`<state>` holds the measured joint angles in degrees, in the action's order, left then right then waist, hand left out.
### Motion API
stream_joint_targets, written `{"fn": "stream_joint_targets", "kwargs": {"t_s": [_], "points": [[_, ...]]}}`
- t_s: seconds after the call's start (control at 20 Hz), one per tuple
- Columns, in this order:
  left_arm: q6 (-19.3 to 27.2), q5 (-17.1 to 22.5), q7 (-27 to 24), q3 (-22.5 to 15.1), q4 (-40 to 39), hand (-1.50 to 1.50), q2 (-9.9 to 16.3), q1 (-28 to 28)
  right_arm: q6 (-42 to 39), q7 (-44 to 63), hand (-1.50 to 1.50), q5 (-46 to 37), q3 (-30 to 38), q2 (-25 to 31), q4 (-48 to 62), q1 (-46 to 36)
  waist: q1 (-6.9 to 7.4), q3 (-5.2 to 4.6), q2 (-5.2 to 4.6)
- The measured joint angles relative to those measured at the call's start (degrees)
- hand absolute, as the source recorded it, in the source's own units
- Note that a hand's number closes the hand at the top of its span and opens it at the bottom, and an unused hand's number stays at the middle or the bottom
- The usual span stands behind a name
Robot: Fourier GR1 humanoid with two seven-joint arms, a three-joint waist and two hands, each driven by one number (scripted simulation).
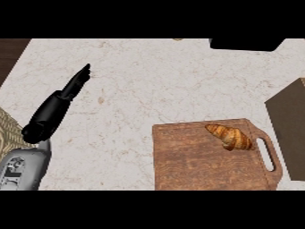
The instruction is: Pick the cupcake from the cutting board and place it in the cardboard box
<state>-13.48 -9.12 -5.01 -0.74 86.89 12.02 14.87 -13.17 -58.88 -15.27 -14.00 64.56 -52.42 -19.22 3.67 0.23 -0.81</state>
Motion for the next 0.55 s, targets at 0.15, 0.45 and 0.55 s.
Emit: {"fn": "stream_joint_targets", "kwargs": {"t_s": [0.15,0.45,0.55], "points": [[0.0,0.0,0.1,0.2,0.1,0.0,0.2,0.2,-3.9,2.2,-1.5,9.0,1.3,-3.7,0.9,0.0,-0.2,0.03,-0.12],[0.2,-0.1,0.2,0.3,-0.1,0.0,0.1,0.6,-14.1,10.8,-1.5,24.9,4.0,-6.4,5.2,-1.6,-0.1,-0.03,-0.42],[0.2,-0.1,0.4,0.1,-0.1,0.0,-0.1,0.9,-17.3,14.1,-1.5,29.3,5.3,-6.4,7.5,-3.0,0.11,0.02,-0.51]]}}
